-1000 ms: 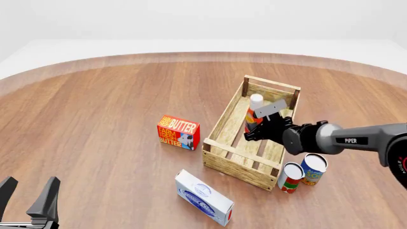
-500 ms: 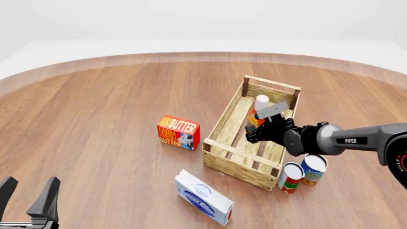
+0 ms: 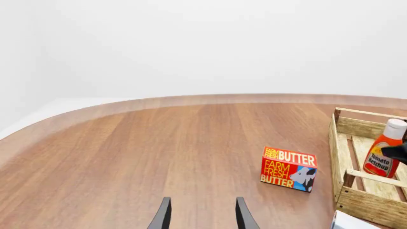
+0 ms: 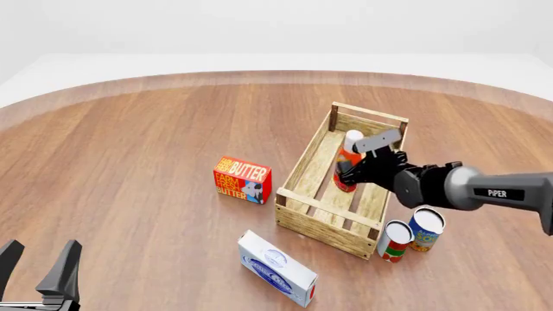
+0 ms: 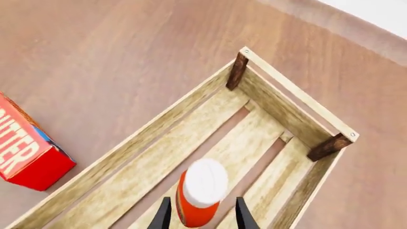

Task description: Pick up the ketchup, and put it in the wooden tray.

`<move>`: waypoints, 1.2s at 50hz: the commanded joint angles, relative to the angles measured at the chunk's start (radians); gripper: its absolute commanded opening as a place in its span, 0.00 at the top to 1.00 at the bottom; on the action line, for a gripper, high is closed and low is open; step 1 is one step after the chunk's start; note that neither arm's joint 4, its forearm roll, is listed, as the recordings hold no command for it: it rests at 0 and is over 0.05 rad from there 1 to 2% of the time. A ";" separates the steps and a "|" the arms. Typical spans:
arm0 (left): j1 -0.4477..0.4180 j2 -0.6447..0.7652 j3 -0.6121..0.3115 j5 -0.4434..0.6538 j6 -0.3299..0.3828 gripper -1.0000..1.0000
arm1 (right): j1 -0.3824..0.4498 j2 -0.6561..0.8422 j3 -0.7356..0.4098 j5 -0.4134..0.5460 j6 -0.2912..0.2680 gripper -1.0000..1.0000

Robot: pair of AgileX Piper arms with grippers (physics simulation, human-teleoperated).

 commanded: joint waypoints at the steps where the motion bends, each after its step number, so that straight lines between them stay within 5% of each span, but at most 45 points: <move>1: 0.000 0.000 0.000 0.000 0.000 0.00 | 0.001 -0.073 -0.002 0.026 -0.014 0.00; 36: 0.000 0.000 0.000 0.000 0.000 0.00 | 0.013 -0.258 0.088 0.033 -0.007 0.00; 60: 0.000 0.000 0.000 0.000 0.000 0.00 | 0.017 -0.485 0.385 -0.086 -0.033 0.00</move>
